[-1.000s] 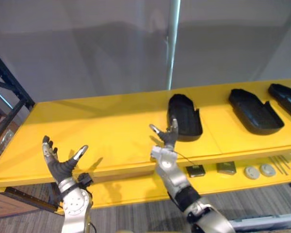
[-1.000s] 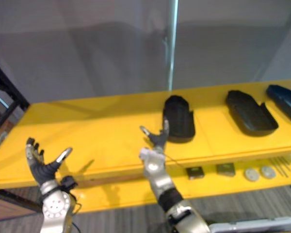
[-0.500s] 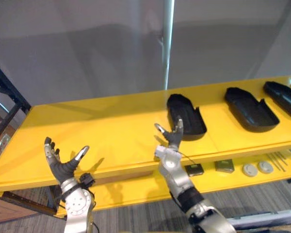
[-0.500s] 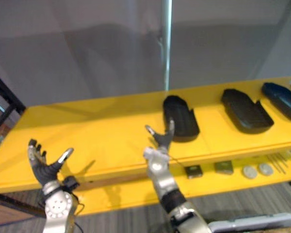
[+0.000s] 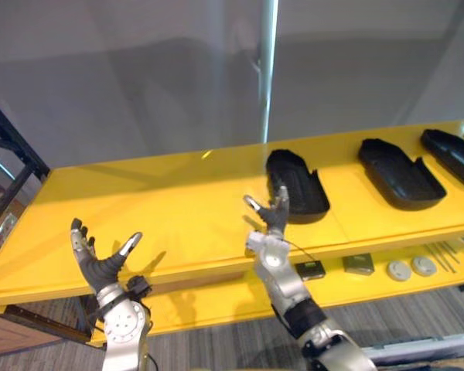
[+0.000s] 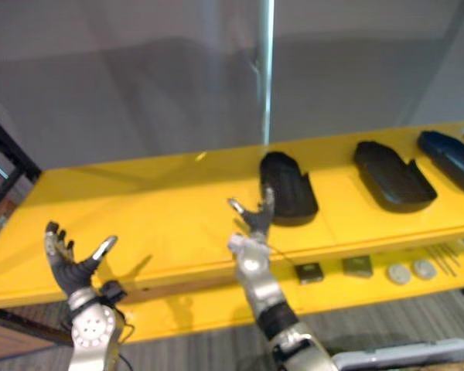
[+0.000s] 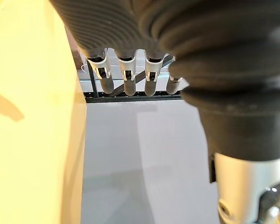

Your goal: Walk over and take plastic housings, then place them on the shelf

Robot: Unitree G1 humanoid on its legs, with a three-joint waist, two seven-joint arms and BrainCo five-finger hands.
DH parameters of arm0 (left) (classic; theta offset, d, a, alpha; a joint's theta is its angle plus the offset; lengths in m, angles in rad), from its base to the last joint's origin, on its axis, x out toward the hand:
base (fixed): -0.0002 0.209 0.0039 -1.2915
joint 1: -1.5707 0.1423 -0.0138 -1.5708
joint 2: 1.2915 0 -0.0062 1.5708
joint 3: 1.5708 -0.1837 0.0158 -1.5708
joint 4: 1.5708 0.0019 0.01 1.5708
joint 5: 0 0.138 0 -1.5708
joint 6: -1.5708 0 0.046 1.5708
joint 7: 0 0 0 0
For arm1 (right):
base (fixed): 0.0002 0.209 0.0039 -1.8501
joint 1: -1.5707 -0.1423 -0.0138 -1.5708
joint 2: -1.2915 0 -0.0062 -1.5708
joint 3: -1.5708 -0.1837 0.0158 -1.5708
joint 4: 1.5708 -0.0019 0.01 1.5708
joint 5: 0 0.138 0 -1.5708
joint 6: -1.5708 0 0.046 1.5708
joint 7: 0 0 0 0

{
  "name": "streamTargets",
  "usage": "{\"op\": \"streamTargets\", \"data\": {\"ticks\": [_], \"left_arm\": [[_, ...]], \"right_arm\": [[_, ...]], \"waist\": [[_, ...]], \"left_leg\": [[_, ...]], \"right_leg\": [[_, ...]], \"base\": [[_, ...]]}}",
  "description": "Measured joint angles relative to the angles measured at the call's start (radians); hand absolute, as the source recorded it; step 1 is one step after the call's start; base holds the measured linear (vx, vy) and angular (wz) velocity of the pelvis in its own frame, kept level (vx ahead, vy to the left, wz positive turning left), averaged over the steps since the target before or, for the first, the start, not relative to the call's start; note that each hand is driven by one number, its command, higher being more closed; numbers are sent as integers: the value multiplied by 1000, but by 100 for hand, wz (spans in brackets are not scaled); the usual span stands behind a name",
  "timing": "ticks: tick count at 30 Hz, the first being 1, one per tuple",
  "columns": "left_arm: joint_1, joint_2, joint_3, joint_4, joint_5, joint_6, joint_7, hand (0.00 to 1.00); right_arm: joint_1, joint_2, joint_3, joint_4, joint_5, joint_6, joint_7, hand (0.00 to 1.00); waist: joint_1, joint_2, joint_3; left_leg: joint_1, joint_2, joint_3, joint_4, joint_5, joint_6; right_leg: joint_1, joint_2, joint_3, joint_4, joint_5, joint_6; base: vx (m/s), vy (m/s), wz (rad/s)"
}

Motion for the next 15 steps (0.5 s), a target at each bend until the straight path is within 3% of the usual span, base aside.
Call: {"op": "streamTargets", "data": {"ticks": [4, 6, 10, 15], "left_arm": [[-14, 1, 18, 0, 1, -2, -1, 0], [-34, 1, 34, 0, 3, -6, -2, 0], [-71, 2, 86, -6, 4, -38, -3, 0], [-110, 6, 104, -32, 3, -53, -15, 0]], "right_arm": [[-2, -30, 116, -108, 20, -4, 226, 0], [-16, -52, 116, -191, 12, -20, 281, 0], [-94, -136, -23, -369, -55, -73, 319, 0], [-146, -314, -306, -544, -7, -84, 366, 0]], "waist": [[2, -2, -1], [5, -7, -4], [4, -22, -13], [-9, -52, -30]], "left_leg": [[-2, 0, -3, -1, 0, 0], [-3, -1, -6, -1, 0, 0], [-2, -2, -6, 0, 1, 0], [1, -1, 2, -1, 0, 0]], "right_leg": [[1, 1, -4, -4, 0, 0], [3, 1, -7, -6, 0, 0], [4, 0, -6, -7, 1, 1], [2, 1, 1, -6, 2, 2]], "base": [[0, 0, 2], [0, 0, 5], [0, 0, 0], [0, 0, -3]]}}
